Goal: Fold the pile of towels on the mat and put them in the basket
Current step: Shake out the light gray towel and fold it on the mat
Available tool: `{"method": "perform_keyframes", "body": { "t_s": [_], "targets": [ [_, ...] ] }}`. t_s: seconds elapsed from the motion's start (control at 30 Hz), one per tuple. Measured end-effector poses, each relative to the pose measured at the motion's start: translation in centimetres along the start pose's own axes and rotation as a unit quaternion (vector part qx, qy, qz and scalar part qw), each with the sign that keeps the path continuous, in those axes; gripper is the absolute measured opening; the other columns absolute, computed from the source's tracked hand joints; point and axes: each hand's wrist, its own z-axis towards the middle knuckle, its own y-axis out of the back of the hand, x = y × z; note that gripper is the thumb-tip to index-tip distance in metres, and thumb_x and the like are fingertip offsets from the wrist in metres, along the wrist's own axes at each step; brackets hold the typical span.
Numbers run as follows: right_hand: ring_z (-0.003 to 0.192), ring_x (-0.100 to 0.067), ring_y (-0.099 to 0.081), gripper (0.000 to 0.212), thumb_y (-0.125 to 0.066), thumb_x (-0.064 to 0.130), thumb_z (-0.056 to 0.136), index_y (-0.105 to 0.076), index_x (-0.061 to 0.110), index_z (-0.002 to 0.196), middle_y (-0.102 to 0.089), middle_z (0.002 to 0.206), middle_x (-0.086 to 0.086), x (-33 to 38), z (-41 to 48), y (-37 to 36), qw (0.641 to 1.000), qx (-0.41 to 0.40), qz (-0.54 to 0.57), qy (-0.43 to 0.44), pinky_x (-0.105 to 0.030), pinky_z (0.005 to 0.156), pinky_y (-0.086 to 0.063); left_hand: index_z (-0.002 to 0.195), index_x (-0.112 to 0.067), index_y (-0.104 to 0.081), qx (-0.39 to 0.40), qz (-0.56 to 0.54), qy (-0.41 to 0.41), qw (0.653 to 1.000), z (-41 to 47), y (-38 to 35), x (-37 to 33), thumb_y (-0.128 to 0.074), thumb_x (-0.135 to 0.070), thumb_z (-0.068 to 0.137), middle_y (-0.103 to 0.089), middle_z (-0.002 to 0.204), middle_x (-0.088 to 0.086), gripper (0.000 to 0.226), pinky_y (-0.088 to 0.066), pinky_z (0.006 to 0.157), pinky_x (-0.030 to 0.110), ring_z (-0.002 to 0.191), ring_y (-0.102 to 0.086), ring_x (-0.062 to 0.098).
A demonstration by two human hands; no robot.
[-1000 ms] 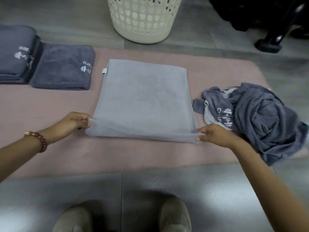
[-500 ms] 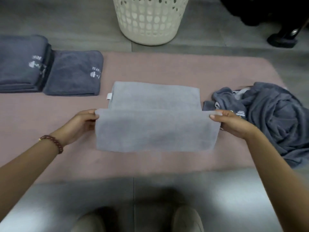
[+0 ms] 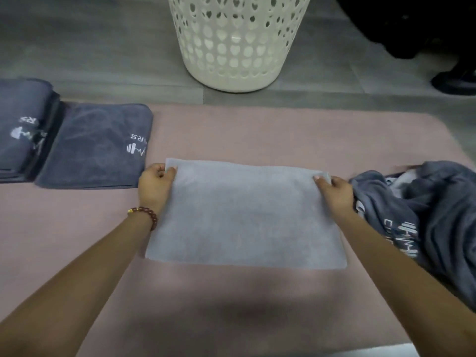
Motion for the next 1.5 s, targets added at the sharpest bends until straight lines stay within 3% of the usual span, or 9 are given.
{"method": "perform_keyframes", "body": {
  "t_s": [0.17, 0.37, 0.93, 1.03, 1.13, 1.2, 1.27, 1.33, 1.5],
  "targets": [
    [0.074, -0.026, -0.049, 0.03, -0.05, 0.026, 0.095, -0.053, -0.004, 0.091, -0.054, 0.077, -0.016, 0.1, 0.9, -0.5, 0.992, -0.047, -0.069, 0.09, -0.029, 0.063, -0.026, 0.076, -0.007, -0.055, -0.031, 0.078, -0.044, 0.996, 0.6, -0.6, -0.3, -0.057, -0.023, 0.09, -0.056, 0.069, 0.009, 0.021, -0.031, 0.061, 0.026, 0.068, -0.05, 0.022],
    [0.074, -0.027, -0.049, 0.026, -0.052, 0.026, 0.094, -0.052, 0.001, 0.086, -0.053, 0.076, -0.015, 0.1, 2.1, -1.0, 0.997, -0.035, -0.037, 0.051, -0.03, 0.067, -0.031, 0.088, -0.005, -0.056, -0.038, 0.101, -0.068, 0.992, 1.0, -0.8, 0.0, -0.053, -0.026, 0.093, -0.063, 0.08, 0.02, 0.022, -0.044, 0.068, 0.039, 0.078, -0.058, 0.035],
    [0.094, -0.037, -0.057, 0.024, -0.057, 0.03, 0.09, -0.048, 0.011, 0.102, -0.058, 0.096, -0.013, 1.3, 2.1, -1.5, 0.993, -0.04, -0.11, -0.007, -0.035, 0.072, -0.04, 0.105, -0.008, -0.053, -0.064, 0.228, -0.062, 0.97, 0.4, -0.5, -1.5, -0.051, -0.03, 0.094, -0.062, 0.1, 0.016, 0.024, -0.038, 0.072, 0.037, 0.093, -0.056, 0.035],
    [0.119, -0.039, -0.045, 0.045, -0.054, 0.03, 0.088, -0.046, 0.008, 0.128, -0.046, 0.13, -0.019, 1.5, 0.1, -3.1, 0.952, -0.088, -0.229, 0.183, -0.044, 0.096, -0.032, 0.121, -0.009, -0.051, -0.072, 0.291, -0.216, 0.929, -0.7, -0.9, -1.7, -0.053, -0.025, 0.087, -0.05, 0.127, 0.018, 0.038, -0.032, 0.09, 0.044, 0.116, -0.046, 0.036],
    [0.141, -0.035, -0.023, 0.065, -0.025, 0.052, 0.088, -0.033, 0.021, 0.145, -0.03, 0.152, -0.01, 2.9, -3.4, -6.4, 0.875, 0.083, -0.306, 0.366, -0.049, 0.113, -0.014, 0.132, -0.015, -0.049, 0.101, 0.356, -0.416, 0.831, -2.2, -2.9, -2.0, -0.038, -0.036, 0.088, -0.045, 0.141, 0.012, 0.05, -0.023, 0.102, 0.046, 0.129, -0.042, 0.032],
    [0.145, -0.03, -0.011, 0.073, -0.01, 0.066, 0.085, -0.02, 0.033, 0.148, -0.017, 0.158, 0.002, 3.4, -4.6, -7.9, 0.808, 0.172, -0.372, 0.424, -0.054, 0.115, -0.004, 0.14, -0.02, -0.042, 0.188, 0.399, -0.419, 0.794, -2.5, -4.0, -1.6, -0.024, -0.049, 0.092, -0.04, 0.147, 0.006, 0.059, -0.018, 0.108, 0.051, 0.136, -0.035, 0.029],
    [0.147, -0.024, 0.0, 0.08, 0.008, 0.076, 0.077, -0.004, 0.041, 0.148, -0.002, 0.158, 0.012, 2.5, -4.0, -7.4, 0.791, 0.213, -0.405, 0.407, -0.054, 0.115, 0.002, 0.144, -0.024, -0.035, 0.209, 0.418, -0.375, 0.801, -1.7, -3.9, -0.6, -0.009, -0.059, 0.093, -0.036, 0.15, 0.004, 0.067, -0.018, 0.108, 0.055, 0.138, -0.032, 0.028],
    [0.147, -0.022, 0.002, 0.082, 0.019, 0.076, 0.073, 0.003, 0.044, 0.147, 0.002, 0.158, 0.013, 0.0, -2.4, -5.7, 0.82, 0.169, -0.408, 0.365, -0.049, 0.116, 0.004, 0.144, -0.026, -0.034, 0.179, 0.439, -0.346, 0.809, -0.4, -3.0, 0.5, -0.012, -0.061, 0.09, -0.034, 0.151, 0.001, 0.068, -0.019, 0.106, 0.059, 0.138, -0.031, 0.03],
    [0.146, -0.028, 0.002, 0.066, -0.012, 0.063, 0.092, -0.002, 0.033, 0.15, 0.006, 0.159, 0.003, -1.9, -0.2, -1.6, 0.898, 0.109, -0.402, 0.145, -0.048, 0.117, 0.0, 0.148, -0.031, -0.02, 0.177, 0.452, -0.237, 0.841, 1.1, -1.3, 0.4, -0.011, -0.063, 0.084, -0.016, 0.157, -0.002, 0.072, -0.009, 0.111, 0.058, 0.143, -0.012, 0.034]
  ]
}}
